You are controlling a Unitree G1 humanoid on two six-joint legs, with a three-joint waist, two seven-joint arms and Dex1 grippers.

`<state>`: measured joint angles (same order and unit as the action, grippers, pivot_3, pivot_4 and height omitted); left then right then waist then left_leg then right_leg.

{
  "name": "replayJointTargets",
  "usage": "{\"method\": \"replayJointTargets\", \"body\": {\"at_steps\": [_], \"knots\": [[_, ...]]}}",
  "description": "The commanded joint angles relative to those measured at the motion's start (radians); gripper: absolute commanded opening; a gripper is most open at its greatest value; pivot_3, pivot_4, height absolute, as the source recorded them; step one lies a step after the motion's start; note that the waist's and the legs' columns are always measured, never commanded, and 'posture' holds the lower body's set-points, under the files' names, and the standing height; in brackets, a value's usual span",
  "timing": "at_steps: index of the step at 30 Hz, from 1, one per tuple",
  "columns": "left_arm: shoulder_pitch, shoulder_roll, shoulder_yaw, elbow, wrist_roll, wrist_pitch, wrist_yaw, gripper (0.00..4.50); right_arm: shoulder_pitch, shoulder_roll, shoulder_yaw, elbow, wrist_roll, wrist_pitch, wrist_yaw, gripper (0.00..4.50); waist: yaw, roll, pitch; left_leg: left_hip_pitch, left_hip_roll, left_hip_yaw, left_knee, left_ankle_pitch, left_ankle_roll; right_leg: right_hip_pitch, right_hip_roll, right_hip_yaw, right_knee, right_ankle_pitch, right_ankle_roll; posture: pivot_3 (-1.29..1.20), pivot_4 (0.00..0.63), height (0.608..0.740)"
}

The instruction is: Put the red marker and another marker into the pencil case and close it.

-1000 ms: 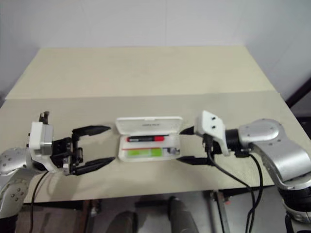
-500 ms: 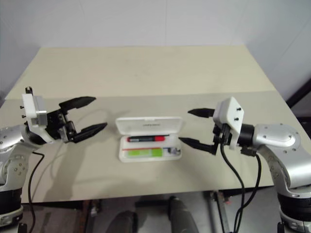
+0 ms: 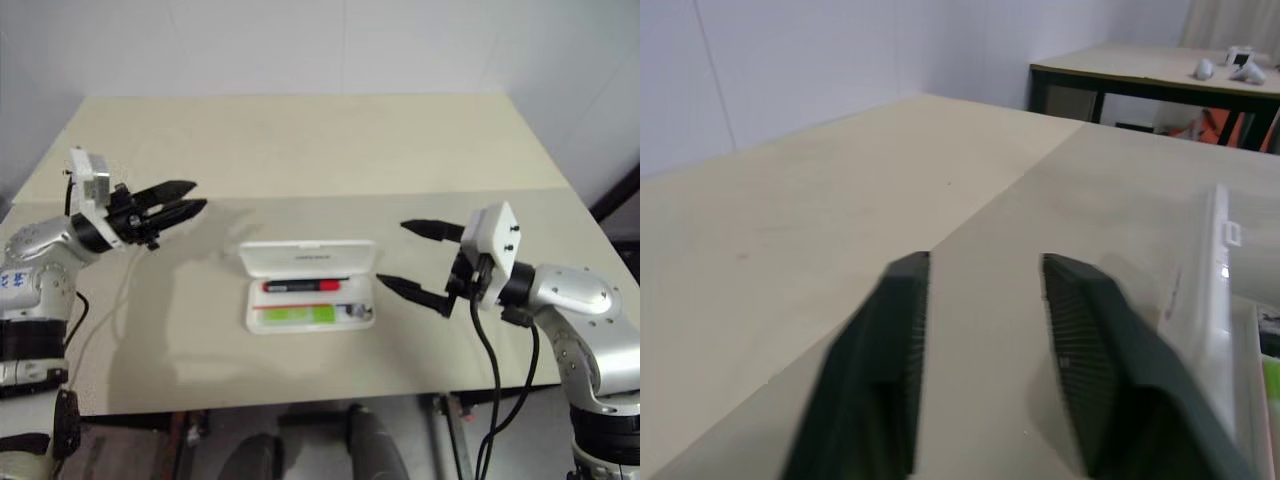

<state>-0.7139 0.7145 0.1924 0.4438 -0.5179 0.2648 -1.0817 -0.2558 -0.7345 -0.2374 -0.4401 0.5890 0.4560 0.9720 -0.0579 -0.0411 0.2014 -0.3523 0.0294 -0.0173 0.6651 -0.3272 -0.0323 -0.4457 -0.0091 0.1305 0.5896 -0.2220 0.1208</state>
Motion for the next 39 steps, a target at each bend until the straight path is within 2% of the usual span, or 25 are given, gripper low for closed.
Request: {"method": "replayJointTargets", "body": {"at_steps": [1, 2, 3, 8, 12, 16, 21, 26, 33, 39], "knots": [[-0.090, -0.003, -0.034, 0.130, 0.049, 0.001, -0.055, 0.46, 0.016, -0.015, -0.036, -0.028, 0.011, -0.022, -0.015, 4.50, 0.002, 0.000, 0.000, 0.000, 0.000, 0.000, 0.000, 0.000, 0.000, 0.000, 0.000, 0.000, 0.000, 0.000, 0.000, 0.00, 0.150, 0.740], [-0.129, -0.009, -0.057, 0.197, 0.078, 0.004, -0.061, 0.12, 0.026, -0.019, -0.043, -0.031, 0.011, -0.021, -0.016, 4.50, 0.002, 0.000, 0.000, 0.000, 0.000, 0.000, 0.000, 0.000, 0.000, 0.000, 0.000, 0.000, 0.001, 0.000, 0.000, 0.00, 0.150, 0.740], [-0.162, -0.015, -0.075, 0.254, 0.106, -0.007, -0.067, 0.05, 0.034, -0.023, -0.046, -0.032, 0.009, -0.022, -0.015, 4.50, 0.003, 0.000, 0.000, 0.000, 0.000, 0.000, 0.000, 0.000, 0.000, 0.000, 0.000, 0.000, 0.001, 0.000, 0.000, 0.00, 0.150, 0.740], [-0.276, -0.053, -0.107, 0.456, 0.192, -0.108, -0.101, 0.05, 0.040, -0.029, -0.043, -0.034, 0.005, -0.025, -0.028, 4.50, 0.005, 0.000, 0.000, -0.001, -0.001, 0.000, 0.000, 0.000, 0.000, 0.000, 0.000, 0.000, 0.000, 0.001, 0.001, 0.00, 0.150, 0.740], [-0.383, -0.076, -0.241, 0.621, 0.357, -0.047, -0.110, 0.05, 0.045, -0.029, -0.045, -0.040, 0.000, -0.028, -0.043, 4.50, 0.005, 0.000, 0.000, -0.001, -0.001, -0.001, 0.000, 0.000, 0.000, 0.000, 0.000, 0.000, 0.000, 0.001, 0.002, 0.00, 0.150, 0.740], [-0.472, -0.130, -0.234, 0.725, 0.366, 0.051, -0.175, 0.05, 0.055, -0.031, -0.047, -0.046, -0.005, -0.032, -0.057, 4.50, 0.004, -0.001, 0.000, -0.001, -0.001, 0.000, 0.000, 0.000, 0.001, 0.000, 0.000, 0.001, 0.000, 0.001, 0.002, 0.00, 0.150, 0.740], [-0.538, -0.164, -0.253, 0.762, 0.380, 0.223, -0.377, 0.05, 0.072, -0.036, -0.054, -0.058, -0.005, -0.034, -0.071, 4.50, 0.002, -0.001, 0.000, -0.002, -0.001, -0.001, 0.000, -0.001, 0.001, 0.000, 0.001, 0.001, 0.000, 0.001, 0.002, 0.00, 0.150, 0.740], [-0.550, -0.163, -0.287, 0.703, 0.356, 0.309, -0.520, 0.05, 0.092, -0.046, -0.061, -0.073, 0.003, -0.028, -0.084, 4.50, 0.002, -0.001, 0.000, -0.001, -0.001, -0.001, 0.000, -0.001, 0.001, 0.000, 0.001, 0.002, 0.001, 0.001, 0.002, 0.00, 0.150, 0.740], [-0.390, -0.044, -0.561, 0.330, 0.154, 0.380, -0.533, 0.05, 0.098, -0.053, -0.059, -0.075, 0.005, -0.028, -0.093, 4.50, -0.003, -0.001, 0.001, -0.001, -0.001, 0.000, -0.001, -0.001, 0.001, 0.000, 0.001, 0.005, 0.003, 0.001, 0.002, 0.00, 0.150, 0.740], [-0.309, 0.016, -0.619, 0.112, 0.058, 0.423, -0.533, 0.05, 0.095, -0.051, -0.048, -0.071, 0.001, -0.031, -0.095, 4.50, 0.002, -0.001, 0.001, -0.001, -0.001, 0.000, 0.001, -0.001, 0.001, -0.001, 0.001, 0.005, 0.003, 0.001, 0.003, 0.00, 0.150, 0.740]]}}
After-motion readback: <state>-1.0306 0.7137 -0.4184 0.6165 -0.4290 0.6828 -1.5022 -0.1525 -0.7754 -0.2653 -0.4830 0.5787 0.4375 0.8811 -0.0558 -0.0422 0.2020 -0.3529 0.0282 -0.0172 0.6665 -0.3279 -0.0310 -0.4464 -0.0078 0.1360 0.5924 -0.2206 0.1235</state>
